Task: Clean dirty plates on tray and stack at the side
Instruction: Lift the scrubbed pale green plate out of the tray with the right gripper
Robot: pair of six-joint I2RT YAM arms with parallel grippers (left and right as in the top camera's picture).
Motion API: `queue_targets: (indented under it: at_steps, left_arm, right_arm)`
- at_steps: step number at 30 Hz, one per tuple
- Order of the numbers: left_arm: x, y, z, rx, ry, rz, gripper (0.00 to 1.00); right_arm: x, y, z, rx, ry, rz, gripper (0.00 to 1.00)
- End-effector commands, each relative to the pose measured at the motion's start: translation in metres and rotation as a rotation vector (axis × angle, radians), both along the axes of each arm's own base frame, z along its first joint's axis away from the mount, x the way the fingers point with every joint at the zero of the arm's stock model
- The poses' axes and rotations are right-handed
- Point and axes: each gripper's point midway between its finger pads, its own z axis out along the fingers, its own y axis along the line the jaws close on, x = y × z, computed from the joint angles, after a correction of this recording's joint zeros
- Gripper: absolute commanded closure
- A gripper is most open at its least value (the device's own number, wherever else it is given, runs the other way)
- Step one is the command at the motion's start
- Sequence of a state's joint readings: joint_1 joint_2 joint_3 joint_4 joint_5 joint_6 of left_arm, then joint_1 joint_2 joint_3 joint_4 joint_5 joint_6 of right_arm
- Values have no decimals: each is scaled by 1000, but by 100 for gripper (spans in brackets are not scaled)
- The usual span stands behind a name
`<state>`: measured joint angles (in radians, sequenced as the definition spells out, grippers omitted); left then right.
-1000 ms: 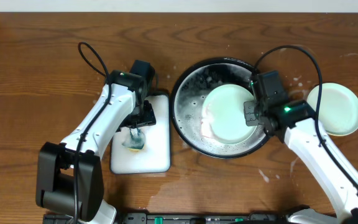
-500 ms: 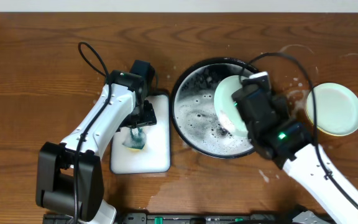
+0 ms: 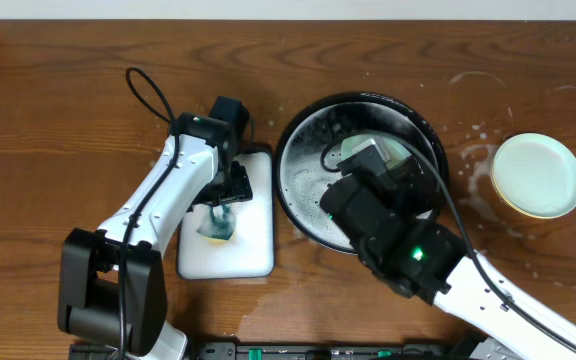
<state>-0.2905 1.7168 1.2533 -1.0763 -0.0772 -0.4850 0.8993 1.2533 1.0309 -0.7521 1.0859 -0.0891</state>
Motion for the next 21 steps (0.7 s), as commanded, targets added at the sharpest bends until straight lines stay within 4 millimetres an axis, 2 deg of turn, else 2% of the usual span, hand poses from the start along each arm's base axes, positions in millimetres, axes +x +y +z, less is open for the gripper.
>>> queue_targets:
  at_steps: [1,6,21]
  left_arm:
    - [-1,2,0,2,6,-2,15]
    - [-1,2,0,2,6,-2,15]
    - [-1,2,0,2,6,-2,15]
  right_arm:
    - [-6,-3,26,-97,-100,-24,99]
    - [-11,3,29,-108,-116,-6,99]
    - [-12,3,32,-120,-129,-10,99]
